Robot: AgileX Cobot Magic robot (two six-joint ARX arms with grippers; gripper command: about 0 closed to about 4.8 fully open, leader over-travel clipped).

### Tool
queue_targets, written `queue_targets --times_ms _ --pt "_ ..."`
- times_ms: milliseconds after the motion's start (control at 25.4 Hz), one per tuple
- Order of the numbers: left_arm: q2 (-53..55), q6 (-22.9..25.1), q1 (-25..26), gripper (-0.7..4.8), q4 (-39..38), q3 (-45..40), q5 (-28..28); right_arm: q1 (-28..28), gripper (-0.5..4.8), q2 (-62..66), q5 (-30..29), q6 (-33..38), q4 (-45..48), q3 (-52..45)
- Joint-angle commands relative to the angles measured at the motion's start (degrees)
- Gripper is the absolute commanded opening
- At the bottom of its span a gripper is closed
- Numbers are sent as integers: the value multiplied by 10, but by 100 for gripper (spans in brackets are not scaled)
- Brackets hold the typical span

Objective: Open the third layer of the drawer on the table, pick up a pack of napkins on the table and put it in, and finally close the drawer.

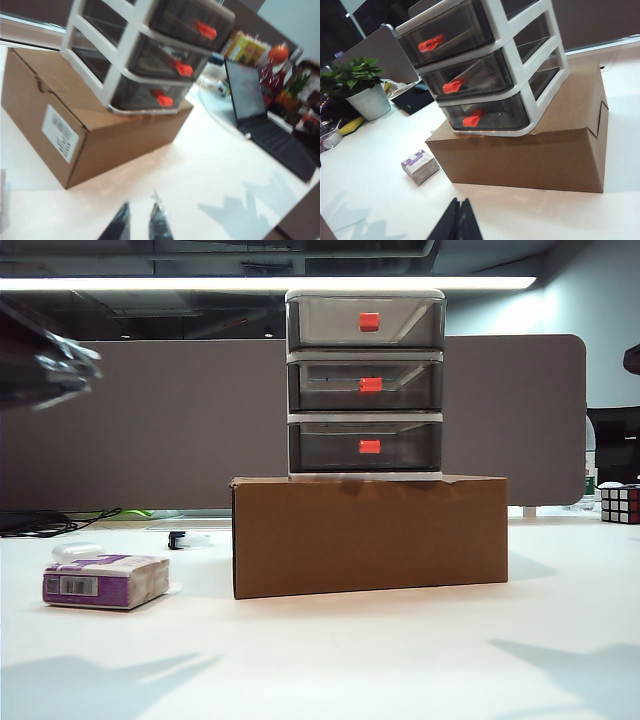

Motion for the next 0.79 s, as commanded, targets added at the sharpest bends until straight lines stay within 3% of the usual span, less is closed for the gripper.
queue_targets --times_ms 39,158,354,433,630,709,788 --pt "131 26 -30 49 162 5 -30 41 -6 0 50 1 8 3" --pt "305 73 -37 53 304 36 -37 79 -6 0 83 -3 8 7" --pt "558 91 -45 55 416 147 -15 89 -6 1 97 -64 -85 58" --pt "654 119 -70 54 463 199 -26 89 -6 12 103 -78 -136 88" --pt "747 126 -118 54 468 264 -132 90 -6 122 111 -86 -141 143" --pt "779 126 -123 54 466 292 -160 89 -6 185 136 -94 -135 172" --pt "799 127 -123 54 466 309 -203 91 -6 240 119 -102 -110 197"
